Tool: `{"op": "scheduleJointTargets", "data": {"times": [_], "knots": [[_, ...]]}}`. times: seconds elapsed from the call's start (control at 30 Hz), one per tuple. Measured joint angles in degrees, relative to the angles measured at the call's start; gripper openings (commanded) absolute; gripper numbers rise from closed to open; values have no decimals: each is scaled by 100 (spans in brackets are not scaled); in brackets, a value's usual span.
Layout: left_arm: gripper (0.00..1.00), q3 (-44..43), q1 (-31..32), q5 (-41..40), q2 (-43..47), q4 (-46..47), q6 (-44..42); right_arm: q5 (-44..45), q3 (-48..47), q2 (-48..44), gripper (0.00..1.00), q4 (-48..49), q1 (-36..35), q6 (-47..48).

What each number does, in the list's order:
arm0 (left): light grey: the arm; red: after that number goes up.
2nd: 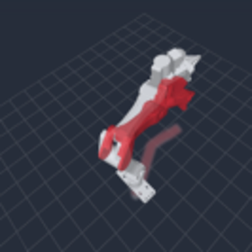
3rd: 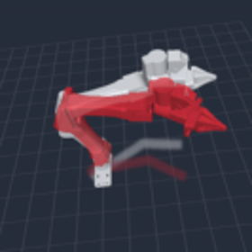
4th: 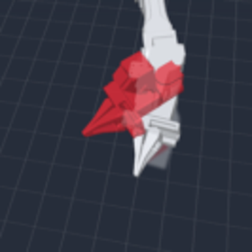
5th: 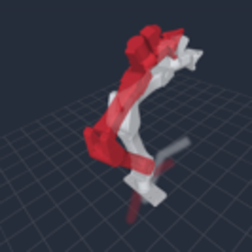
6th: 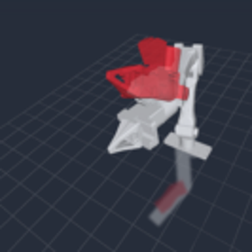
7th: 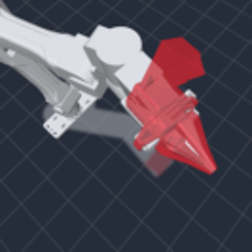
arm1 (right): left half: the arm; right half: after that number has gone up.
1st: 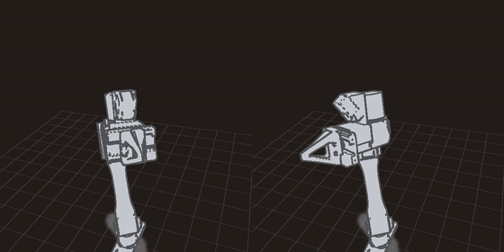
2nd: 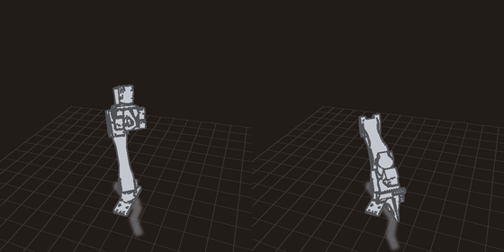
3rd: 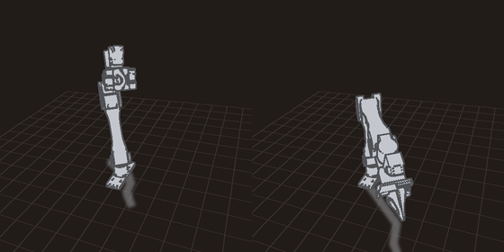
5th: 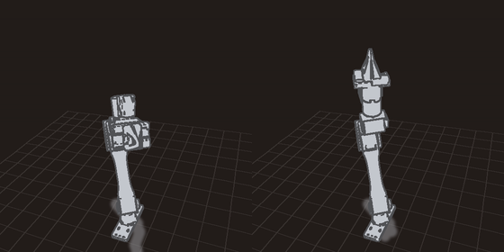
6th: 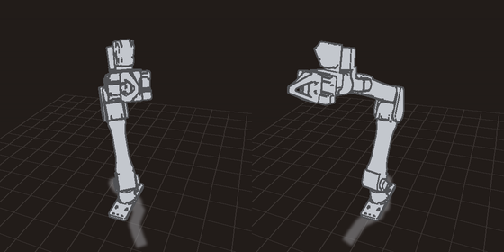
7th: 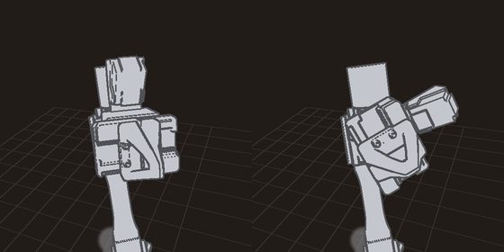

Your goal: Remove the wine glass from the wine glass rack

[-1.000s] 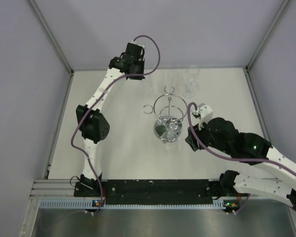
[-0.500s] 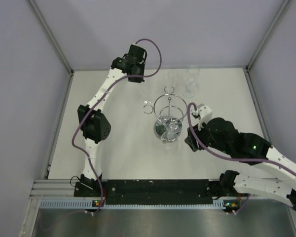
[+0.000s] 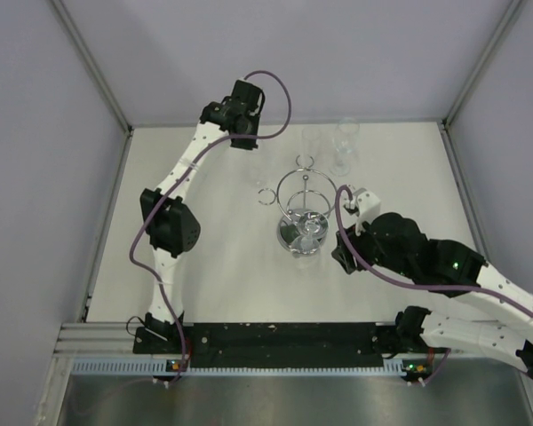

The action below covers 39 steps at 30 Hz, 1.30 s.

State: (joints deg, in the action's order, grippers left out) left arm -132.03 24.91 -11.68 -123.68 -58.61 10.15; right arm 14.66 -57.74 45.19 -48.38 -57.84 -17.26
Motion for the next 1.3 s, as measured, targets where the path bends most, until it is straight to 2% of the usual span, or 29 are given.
{"op": "scheduleJointTargets", "data": {"times": [0.2,0.43,0.73,1.3], "knots": [[20,-22,0,-4,-50,-15,-28,-35,2,-2,55,9,0,-55],[37,-22,0,0,-70,-44,-44,-76,85,-2,55,59,0,-85],[50,-22,0,2,-70,-55,-46,-107,87,-2,55,76,0,-96],[55,-22,0,-22,24,151,-24,-195,111,-4,55,94,0,-149]]}}
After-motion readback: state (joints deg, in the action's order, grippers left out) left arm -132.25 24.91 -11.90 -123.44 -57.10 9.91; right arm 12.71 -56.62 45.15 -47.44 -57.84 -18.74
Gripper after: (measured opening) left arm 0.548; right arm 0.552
